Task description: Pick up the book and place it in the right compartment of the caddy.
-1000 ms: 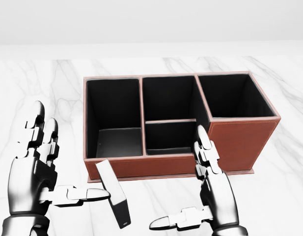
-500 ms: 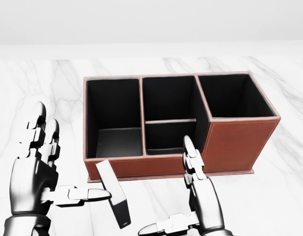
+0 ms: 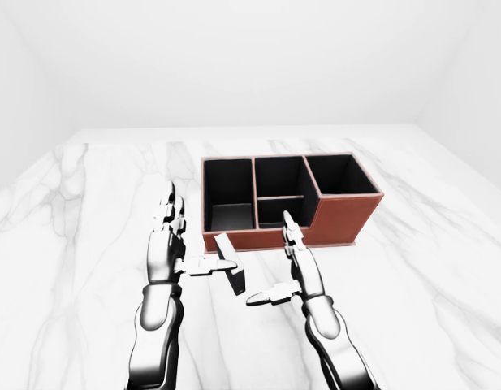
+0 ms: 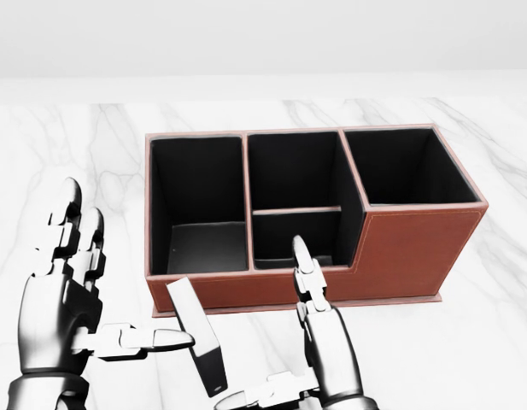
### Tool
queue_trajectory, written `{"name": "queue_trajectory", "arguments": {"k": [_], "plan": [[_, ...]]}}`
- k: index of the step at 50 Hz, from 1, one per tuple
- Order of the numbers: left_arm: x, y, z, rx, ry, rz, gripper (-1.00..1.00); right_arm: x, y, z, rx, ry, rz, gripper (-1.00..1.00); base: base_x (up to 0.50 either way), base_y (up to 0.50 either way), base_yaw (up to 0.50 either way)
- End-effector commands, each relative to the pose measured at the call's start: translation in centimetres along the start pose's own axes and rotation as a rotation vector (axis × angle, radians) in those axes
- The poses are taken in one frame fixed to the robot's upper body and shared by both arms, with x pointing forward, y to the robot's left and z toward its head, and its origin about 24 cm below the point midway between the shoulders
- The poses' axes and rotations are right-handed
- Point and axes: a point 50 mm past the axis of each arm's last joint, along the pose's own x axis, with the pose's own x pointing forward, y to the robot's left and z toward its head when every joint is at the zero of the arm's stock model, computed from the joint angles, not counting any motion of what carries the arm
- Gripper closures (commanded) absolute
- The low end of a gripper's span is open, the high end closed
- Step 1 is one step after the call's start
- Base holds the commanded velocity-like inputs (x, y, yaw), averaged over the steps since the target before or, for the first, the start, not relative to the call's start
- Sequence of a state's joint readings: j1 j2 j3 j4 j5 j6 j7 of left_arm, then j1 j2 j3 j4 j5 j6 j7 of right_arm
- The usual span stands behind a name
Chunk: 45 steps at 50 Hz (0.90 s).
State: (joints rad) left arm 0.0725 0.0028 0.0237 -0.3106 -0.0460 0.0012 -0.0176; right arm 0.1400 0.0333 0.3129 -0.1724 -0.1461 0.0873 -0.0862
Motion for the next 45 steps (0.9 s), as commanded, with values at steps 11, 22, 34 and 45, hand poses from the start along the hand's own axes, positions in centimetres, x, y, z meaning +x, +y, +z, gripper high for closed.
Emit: {"name": "queue_trajectory", "arguments": {"k": [11, 22, 34, 45], "plan": [[0.0, -0.1, -0.1, 0.000, 0.003, -0.004, -1.00, 1.0, 1.8, -0.5, -0.026, 0.023, 0.036, -1.00, 0.00, 0.00, 0.00], [0.0, 0.0, -0.3, 0.001, 0.005, -0.003, -1.00, 2.1, 2.5, -1.5, -0.030, 0.072, 0.043, -1.00, 0.00, 0.00, 0.00], [0.0, -0.1, -0.3, 0.001, 0.008, -0.002, -1.00, 2.8, 2.9, -2.0, -0.028, 0.097, 0.044, -1.00, 0.00, 0.00, 0.00], [0.0, -0.1, -0.4, 0.001, 0.008, -0.005, -1.00, 2.9, 3.5, -2.1, -0.036, 0.104, 0.054, -1.00, 0.00, 0.00, 0.00]]}}
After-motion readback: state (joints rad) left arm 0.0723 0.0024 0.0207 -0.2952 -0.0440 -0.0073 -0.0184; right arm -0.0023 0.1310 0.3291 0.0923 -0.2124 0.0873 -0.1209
